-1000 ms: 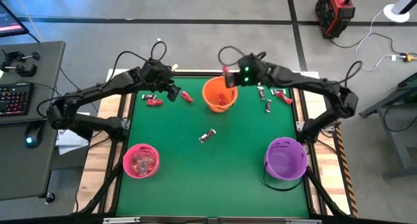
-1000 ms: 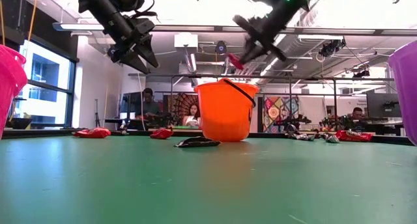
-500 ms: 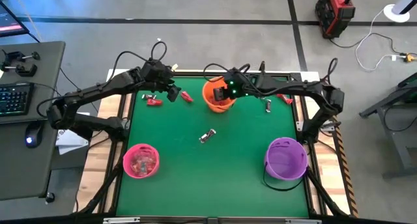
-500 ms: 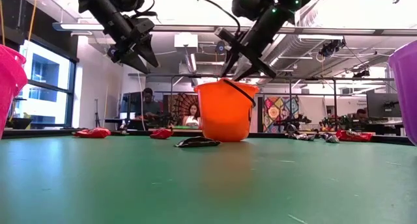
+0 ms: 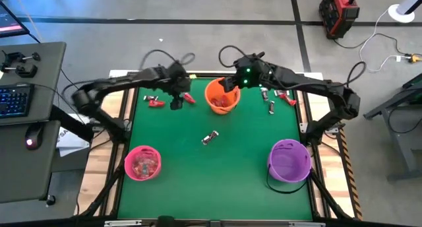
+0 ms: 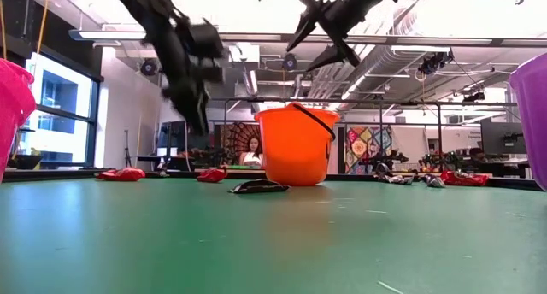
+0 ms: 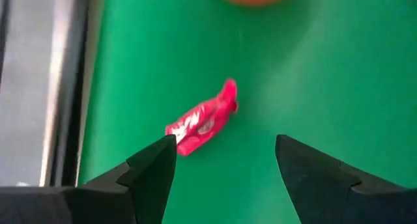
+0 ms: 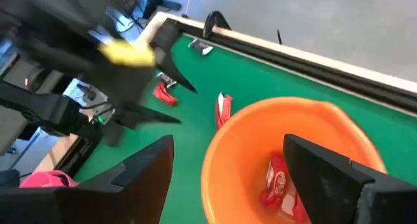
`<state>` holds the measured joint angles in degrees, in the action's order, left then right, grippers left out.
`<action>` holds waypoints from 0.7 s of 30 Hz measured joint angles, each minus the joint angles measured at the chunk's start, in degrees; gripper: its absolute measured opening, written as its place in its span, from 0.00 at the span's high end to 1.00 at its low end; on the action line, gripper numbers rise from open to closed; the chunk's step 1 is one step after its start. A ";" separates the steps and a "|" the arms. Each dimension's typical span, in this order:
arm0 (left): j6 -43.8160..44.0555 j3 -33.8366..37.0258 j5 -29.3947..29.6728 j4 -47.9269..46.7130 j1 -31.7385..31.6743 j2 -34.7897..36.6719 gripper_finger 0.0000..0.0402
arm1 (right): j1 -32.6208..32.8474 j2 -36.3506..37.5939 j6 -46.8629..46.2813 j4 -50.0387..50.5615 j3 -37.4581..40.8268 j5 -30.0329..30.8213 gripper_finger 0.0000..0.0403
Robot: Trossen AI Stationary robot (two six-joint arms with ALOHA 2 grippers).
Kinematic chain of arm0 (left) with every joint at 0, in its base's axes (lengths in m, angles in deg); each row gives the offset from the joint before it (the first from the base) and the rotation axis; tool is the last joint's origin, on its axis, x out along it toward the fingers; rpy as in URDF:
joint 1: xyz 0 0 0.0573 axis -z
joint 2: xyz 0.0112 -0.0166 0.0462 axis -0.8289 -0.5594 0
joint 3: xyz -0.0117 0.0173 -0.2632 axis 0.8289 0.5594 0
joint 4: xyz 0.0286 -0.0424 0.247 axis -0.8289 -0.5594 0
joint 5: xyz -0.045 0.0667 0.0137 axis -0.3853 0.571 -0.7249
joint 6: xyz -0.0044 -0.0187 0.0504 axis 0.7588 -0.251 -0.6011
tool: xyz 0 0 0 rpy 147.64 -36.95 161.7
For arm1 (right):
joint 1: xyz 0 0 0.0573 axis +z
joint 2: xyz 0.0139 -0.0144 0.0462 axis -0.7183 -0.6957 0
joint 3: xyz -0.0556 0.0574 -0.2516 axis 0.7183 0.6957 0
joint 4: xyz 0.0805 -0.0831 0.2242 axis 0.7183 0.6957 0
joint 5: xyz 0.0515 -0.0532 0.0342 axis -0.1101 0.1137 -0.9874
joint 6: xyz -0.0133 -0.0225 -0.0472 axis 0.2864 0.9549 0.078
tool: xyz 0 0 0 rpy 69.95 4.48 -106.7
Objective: Sort candy by brand, put in halloween buckets
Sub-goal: Put the red chocolate into the orange bucket
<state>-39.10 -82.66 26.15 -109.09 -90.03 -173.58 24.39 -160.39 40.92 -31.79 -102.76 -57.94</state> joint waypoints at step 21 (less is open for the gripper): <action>-10.86 -1.66 0.47 9.01 -0.02 -20.11 0.56 | 2.09 0.45 -0.57 8.20 -1.24 0.34 0.30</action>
<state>-49.97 -84.32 26.61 -100.07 -90.05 -193.69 26.48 -159.94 40.35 -23.59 -104.00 -57.59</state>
